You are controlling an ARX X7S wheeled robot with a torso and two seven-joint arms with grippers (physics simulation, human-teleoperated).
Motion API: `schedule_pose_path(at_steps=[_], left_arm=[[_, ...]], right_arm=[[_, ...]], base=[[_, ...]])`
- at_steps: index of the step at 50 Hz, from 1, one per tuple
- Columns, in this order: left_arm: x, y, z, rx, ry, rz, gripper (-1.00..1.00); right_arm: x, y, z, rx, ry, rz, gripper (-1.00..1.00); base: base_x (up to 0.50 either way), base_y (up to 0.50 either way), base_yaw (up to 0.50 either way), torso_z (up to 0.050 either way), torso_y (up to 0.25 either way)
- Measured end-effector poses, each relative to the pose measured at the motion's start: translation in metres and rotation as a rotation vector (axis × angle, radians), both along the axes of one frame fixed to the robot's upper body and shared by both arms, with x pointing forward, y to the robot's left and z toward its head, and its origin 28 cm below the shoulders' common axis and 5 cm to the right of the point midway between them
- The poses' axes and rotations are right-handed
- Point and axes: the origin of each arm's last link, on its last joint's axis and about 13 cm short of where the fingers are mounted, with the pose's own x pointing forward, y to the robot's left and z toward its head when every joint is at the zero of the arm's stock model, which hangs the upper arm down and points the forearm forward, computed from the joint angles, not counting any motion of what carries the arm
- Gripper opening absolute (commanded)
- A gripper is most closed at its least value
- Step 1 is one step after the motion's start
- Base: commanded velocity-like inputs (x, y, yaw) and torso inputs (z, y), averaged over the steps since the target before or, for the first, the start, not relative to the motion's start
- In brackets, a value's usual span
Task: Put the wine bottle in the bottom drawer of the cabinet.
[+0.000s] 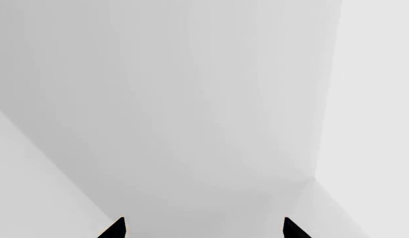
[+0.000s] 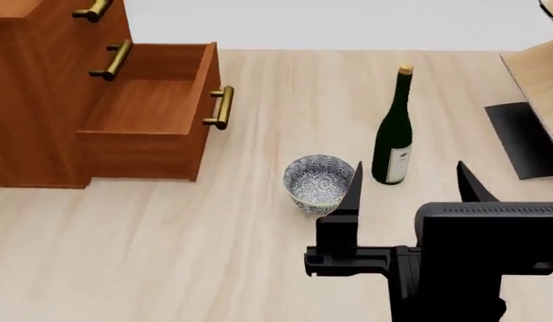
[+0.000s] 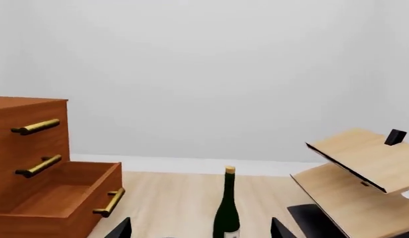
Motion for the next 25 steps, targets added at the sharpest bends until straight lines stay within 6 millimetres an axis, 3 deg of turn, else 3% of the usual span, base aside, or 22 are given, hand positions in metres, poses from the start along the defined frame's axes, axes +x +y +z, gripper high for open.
schedule_pose_path(at_steps=[25], left_arm=[[0.0015, -0.0011, -0.0018, 0.017, 0.027, -0.002, 1.0]], right_arm=[[0.0002, 0.0012, -0.0011, 0.01, 0.002, 0.03, 1.0]], base=[[0.14, 0.16, 0.0, 0.0, 0.0]])
